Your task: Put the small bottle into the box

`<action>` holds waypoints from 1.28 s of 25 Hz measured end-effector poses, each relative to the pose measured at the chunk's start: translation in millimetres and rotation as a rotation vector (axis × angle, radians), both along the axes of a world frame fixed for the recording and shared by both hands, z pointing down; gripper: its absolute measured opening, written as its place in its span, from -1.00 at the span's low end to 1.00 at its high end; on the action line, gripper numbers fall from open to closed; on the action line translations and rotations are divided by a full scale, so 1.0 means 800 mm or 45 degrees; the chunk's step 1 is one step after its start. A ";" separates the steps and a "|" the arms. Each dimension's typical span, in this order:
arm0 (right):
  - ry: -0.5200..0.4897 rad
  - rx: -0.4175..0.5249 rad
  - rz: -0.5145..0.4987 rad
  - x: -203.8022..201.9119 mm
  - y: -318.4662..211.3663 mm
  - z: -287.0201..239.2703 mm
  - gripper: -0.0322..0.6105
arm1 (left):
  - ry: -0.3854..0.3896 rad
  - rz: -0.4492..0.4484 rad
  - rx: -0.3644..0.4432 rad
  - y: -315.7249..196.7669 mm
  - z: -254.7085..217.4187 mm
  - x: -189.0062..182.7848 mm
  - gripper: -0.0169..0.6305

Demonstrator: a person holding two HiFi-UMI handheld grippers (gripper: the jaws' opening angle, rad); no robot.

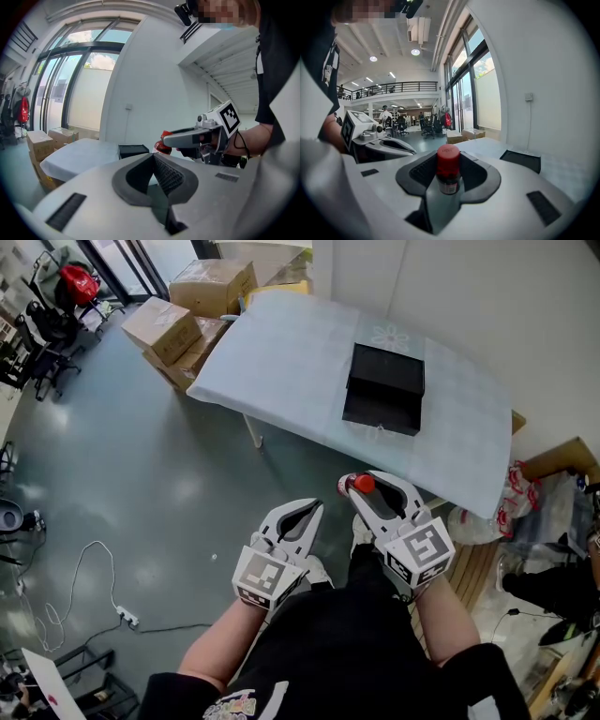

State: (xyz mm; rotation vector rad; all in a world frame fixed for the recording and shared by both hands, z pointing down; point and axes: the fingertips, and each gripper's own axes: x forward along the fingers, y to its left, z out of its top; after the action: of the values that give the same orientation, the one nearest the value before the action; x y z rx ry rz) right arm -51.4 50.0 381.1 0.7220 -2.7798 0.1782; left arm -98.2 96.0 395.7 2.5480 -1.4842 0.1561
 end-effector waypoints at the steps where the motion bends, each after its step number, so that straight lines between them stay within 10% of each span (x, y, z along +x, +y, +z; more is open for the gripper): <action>1: -0.002 0.001 0.000 0.001 -0.003 0.000 -0.43 | -0.003 -0.001 0.000 -0.003 0.000 0.001 -0.92; 32: 0.047 -0.082 -0.046 0.091 -0.238 0.049 -0.43 | 0.002 -0.056 -0.097 -0.204 0.038 0.096 -0.92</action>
State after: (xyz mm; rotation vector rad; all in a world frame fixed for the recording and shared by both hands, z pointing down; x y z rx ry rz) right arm 21.3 -140.3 420.5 0.6526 -2.7366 0.2435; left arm -21.1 -67.2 426.2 2.4538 -1.5026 0.2004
